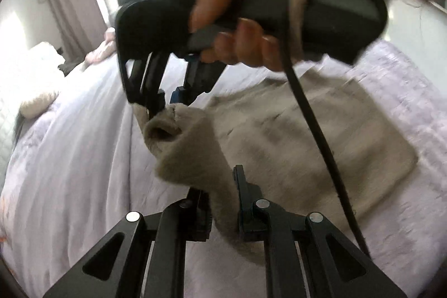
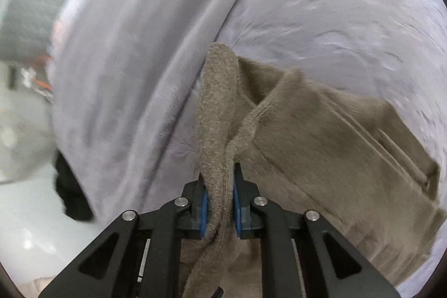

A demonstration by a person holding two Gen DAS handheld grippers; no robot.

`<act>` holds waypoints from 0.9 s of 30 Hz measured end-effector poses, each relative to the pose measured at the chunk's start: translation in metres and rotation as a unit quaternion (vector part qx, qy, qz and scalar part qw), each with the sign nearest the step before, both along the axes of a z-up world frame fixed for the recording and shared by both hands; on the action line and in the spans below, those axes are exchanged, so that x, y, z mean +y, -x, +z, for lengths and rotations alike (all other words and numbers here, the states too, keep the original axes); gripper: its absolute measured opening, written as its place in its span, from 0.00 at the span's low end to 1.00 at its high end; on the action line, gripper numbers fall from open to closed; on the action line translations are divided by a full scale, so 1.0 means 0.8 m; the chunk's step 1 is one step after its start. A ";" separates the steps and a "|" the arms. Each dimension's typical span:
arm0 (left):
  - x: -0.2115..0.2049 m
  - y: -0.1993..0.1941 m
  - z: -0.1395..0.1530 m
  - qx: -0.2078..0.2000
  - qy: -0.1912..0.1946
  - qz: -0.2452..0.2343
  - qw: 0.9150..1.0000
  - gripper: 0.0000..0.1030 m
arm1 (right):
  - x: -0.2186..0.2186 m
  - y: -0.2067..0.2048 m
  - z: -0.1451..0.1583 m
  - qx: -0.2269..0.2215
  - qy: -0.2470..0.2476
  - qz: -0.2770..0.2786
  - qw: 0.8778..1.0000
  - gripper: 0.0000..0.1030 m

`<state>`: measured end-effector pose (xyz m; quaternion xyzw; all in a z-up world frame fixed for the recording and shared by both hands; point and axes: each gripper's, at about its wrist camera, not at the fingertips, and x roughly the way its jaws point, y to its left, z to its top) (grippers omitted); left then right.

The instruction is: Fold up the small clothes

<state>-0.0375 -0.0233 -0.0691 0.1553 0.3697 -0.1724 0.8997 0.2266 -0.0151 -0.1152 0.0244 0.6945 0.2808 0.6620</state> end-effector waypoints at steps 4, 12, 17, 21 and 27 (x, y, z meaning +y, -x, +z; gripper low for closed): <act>-0.050 0.012 0.040 -0.029 0.011 -0.052 0.998 0.13 | -0.094 0.013 0.057 -0.042 -0.069 -0.067 0.994 0.15; -0.186 0.048 0.058 -0.039 0.014 -0.185 0.982 0.14 | -0.276 0.080 0.114 -0.131 -0.135 -0.183 0.965 0.15; -0.255 0.078 0.006 -0.001 -0.008 -0.252 0.968 0.14 | -0.393 0.134 0.063 -0.127 -0.142 -0.276 0.942 0.15; -0.280 0.091 -0.045 0.042 -0.046 -0.267 0.962 0.14 | -0.438 0.161 -0.028 -0.079 -0.119 -0.337 0.931 0.15; -0.286 0.098 -0.051 0.059 -0.051 -0.265 0.961 0.14 | -0.469 0.171 -0.082 -0.061 -0.146 -0.379 0.912 0.15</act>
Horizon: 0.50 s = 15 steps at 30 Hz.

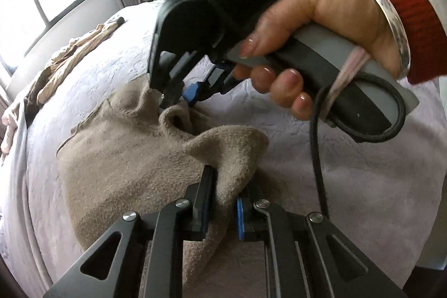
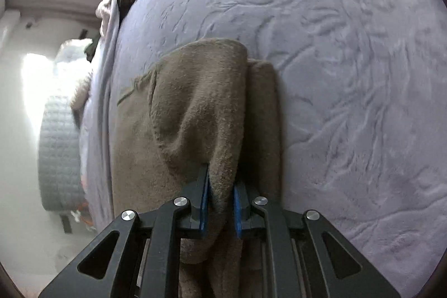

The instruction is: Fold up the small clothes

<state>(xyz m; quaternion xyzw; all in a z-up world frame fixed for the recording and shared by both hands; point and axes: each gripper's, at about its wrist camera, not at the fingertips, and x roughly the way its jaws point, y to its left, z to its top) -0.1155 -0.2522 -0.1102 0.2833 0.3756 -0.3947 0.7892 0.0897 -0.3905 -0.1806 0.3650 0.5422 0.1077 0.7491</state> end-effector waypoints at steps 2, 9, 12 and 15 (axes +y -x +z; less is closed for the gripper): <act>-0.001 -0.003 0.002 0.011 -0.007 0.007 1.000 0.30 | -0.002 0.007 0.001 -0.004 0.006 0.004 1.000 0.15; 0.037 -0.012 0.038 0.039 0.014 0.037 0.998 0.79 | -0.009 0.028 0.020 0.018 0.016 -0.007 1.000 0.21; 0.074 -0.023 0.053 0.081 0.032 0.072 0.994 0.79 | -0.011 0.063 0.039 0.012 0.023 -0.028 0.999 0.56; 0.113 -0.049 0.053 0.143 0.055 0.136 0.979 0.79 | -0.011 0.115 0.052 0.000 -0.003 -0.045 0.999 0.60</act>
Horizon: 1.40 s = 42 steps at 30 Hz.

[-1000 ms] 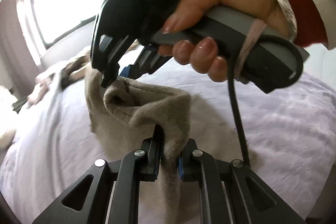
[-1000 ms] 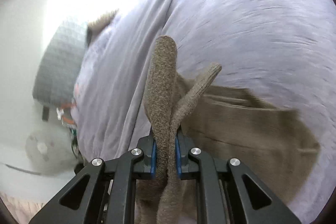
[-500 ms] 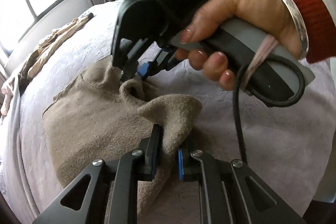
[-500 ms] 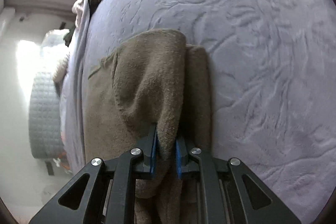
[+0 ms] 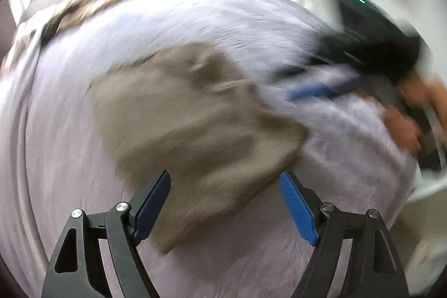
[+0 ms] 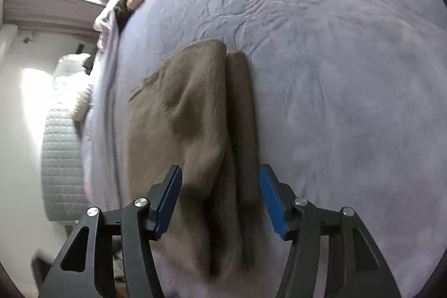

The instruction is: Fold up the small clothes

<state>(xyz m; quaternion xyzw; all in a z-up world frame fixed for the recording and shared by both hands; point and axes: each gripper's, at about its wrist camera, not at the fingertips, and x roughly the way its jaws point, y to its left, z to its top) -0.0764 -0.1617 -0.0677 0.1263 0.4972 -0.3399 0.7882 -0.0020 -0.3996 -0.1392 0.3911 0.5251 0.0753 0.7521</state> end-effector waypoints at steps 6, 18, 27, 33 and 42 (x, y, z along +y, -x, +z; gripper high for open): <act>0.072 -0.063 -0.037 0.128 0.031 0.112 0.985 0.79 | 0.030 0.088 -0.013 0.003 -0.069 -0.045 0.997 0.60; 0.074 -0.077 -0.070 0.163 0.013 0.123 0.979 0.60 | 0.059 0.095 -0.007 0.003 -0.023 -0.082 0.996 0.11; 0.082 -0.066 -0.086 0.165 -0.010 0.148 0.975 0.61 | 0.064 0.105 -0.060 0.068 -0.023 -0.092 0.993 0.17; 0.087 -0.070 -0.063 0.127 -0.013 0.175 0.976 0.89 | 0.040 0.086 0.009 0.009 0.043 -0.070 0.997 0.39; 0.096 -0.079 -0.045 0.089 -0.044 0.204 0.974 0.89 | 0.042 -0.040 -0.011 0.037 0.072 -0.014 0.997 0.26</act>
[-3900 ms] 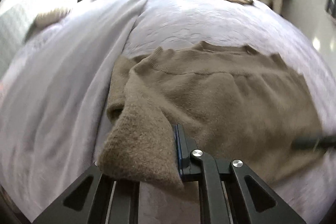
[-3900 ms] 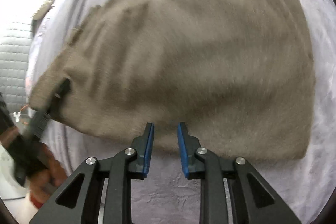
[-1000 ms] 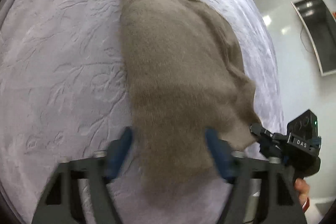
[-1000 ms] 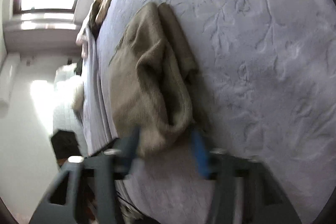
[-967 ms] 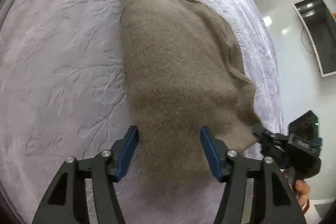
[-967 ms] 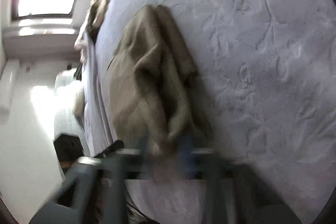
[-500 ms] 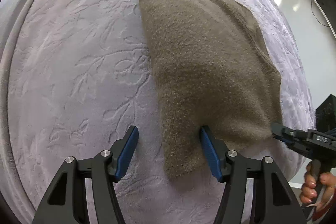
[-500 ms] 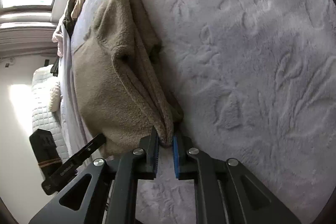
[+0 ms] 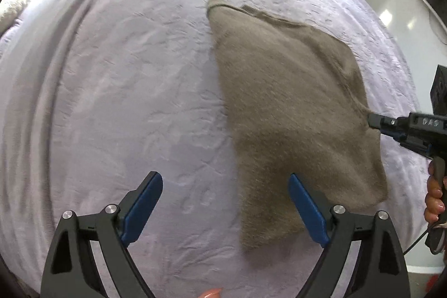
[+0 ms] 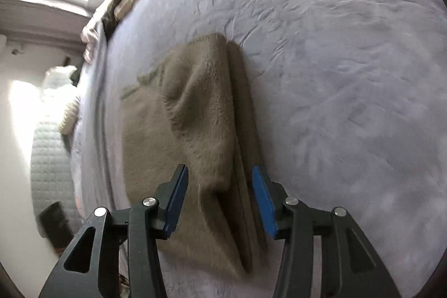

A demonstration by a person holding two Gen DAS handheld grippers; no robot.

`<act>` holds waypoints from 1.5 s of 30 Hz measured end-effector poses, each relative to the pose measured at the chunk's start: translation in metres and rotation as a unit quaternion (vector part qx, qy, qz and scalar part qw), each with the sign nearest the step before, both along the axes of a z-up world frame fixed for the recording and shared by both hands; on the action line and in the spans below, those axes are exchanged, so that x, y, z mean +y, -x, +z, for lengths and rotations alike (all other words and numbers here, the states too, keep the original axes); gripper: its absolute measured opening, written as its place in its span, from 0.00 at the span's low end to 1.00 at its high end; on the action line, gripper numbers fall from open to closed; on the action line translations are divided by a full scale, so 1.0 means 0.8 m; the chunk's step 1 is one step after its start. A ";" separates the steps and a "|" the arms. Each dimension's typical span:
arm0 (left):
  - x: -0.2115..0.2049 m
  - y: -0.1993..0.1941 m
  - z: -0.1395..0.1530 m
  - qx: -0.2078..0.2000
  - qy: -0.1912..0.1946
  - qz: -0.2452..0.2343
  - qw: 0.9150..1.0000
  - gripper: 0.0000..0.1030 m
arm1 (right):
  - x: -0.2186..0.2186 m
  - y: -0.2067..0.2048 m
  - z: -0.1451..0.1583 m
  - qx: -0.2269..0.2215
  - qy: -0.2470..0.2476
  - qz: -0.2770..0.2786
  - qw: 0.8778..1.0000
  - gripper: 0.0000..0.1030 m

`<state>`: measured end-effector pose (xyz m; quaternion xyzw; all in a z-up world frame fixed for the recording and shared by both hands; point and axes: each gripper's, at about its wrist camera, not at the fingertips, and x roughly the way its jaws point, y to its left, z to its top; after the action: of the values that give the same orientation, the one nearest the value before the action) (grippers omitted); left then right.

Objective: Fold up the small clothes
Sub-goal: 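Hold the new fold with the right tool, then open and release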

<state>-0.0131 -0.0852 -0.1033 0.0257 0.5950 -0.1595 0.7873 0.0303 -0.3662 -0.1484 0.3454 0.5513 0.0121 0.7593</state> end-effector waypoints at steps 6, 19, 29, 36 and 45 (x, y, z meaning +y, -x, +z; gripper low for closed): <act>0.002 -0.011 -0.018 0.038 -0.007 0.014 0.999 0.89 | 0.017 -0.018 -0.011 0.016 0.119 0.053 0.991 0.09; -0.015 -0.004 -0.018 0.042 -0.021 -0.020 0.999 0.89 | -0.010 0.044 0.031 -0.016 0.048 0.003 0.999 0.10; -0.021 0.004 -0.014 0.047 -0.022 -0.025 0.998 0.89 | 0.046 0.035 0.000 0.037 0.111 0.046 0.992 0.37; -0.020 0.012 -0.011 0.057 -0.023 -0.034 0.998 0.89 | 0.014 0.086 -0.019 0.050 0.037 -0.019 0.998 0.40; -0.022 0.017 -0.011 0.068 -0.026 -0.040 0.997 0.89 | -0.001 0.121 -0.002 0.040 0.006 -0.031 0.999 0.52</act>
<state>-0.0271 -0.1028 -0.1124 0.0586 0.6496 -0.1767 0.7371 -0.0661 -0.3667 -0.1502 0.3583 0.5701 -0.0285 0.7387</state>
